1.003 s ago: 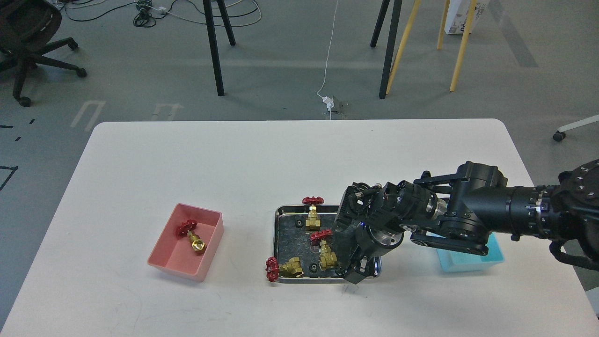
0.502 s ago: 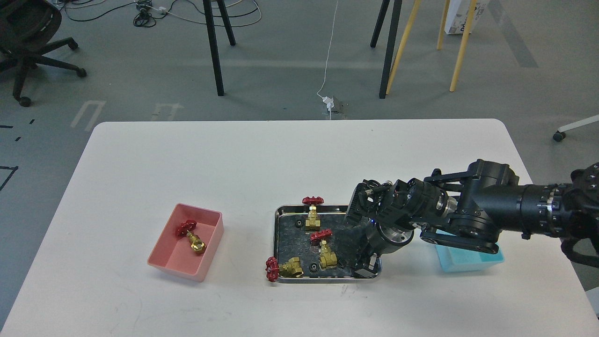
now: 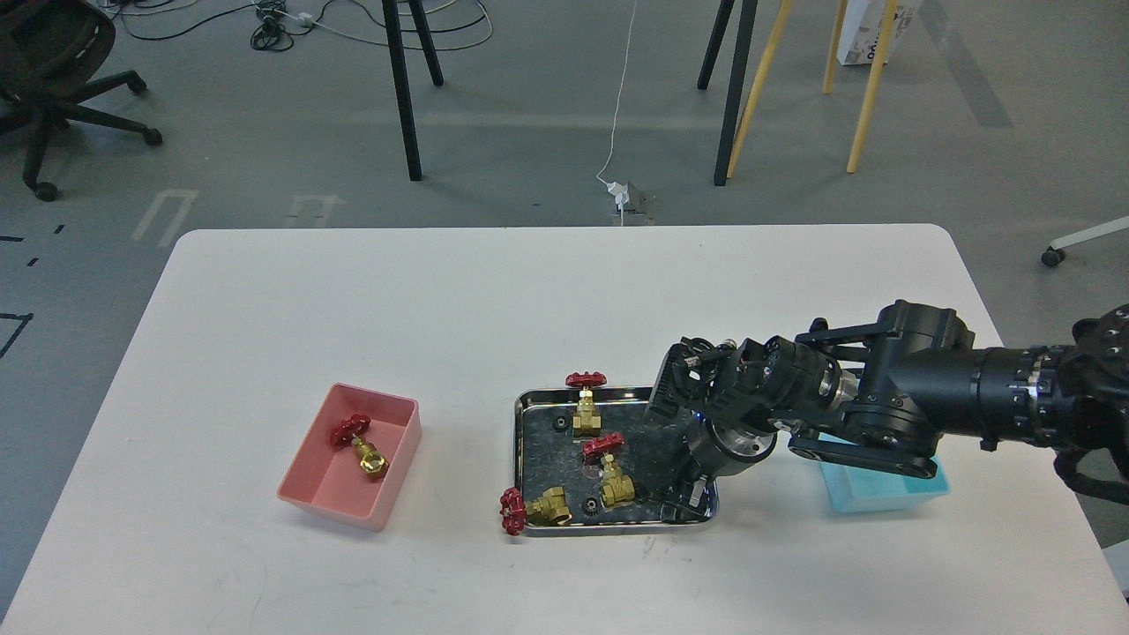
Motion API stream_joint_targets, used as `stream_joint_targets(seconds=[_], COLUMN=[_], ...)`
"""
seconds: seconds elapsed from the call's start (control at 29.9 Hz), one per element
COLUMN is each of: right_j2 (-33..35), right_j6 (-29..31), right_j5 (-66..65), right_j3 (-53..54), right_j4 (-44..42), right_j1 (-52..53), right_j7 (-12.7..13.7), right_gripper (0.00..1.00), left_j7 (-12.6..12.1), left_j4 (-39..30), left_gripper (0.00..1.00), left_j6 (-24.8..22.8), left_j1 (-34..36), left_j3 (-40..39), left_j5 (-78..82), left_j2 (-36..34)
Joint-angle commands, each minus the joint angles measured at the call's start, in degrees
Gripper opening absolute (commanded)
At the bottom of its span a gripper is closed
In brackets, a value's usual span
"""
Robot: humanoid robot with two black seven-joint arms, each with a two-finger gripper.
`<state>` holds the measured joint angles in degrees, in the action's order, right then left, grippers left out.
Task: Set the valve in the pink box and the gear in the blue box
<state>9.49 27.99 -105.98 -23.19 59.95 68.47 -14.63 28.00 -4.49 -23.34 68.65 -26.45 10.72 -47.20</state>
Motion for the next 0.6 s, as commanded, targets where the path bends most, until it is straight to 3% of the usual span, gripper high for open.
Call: stream_joint_targets(seconds=[0.0, 0.37, 0.57], right_j2=[0.00, -0.18, 0.61], right_j6=[0.01, 0.01, 0.01], right_j5=[-0.02, 0.25, 0.95], right_j3=[0.07, 1.38, 7.35], right_j4=[-0.01, 0.08, -0.88], right_j1=[-0.01, 0.52, 1.22], right_j7=[0.57, 2.68, 2.85], right_gripper=[0.35, 0.12, 0.11], left_j7=[0.00, 0.00, 0.00], left_j4=[0.01, 0.01, 0.01], left_gripper=[1.00, 1.00, 1.00], left_j6=[-0.04, -0.13, -0.04], left_j1=[0.00, 0.00, 0.00], left_j3=[0.00, 0.00, 0.00], left_j5=[0.00, 0.00, 0.00], left_j2=[-0.08, -0.17, 0.00])
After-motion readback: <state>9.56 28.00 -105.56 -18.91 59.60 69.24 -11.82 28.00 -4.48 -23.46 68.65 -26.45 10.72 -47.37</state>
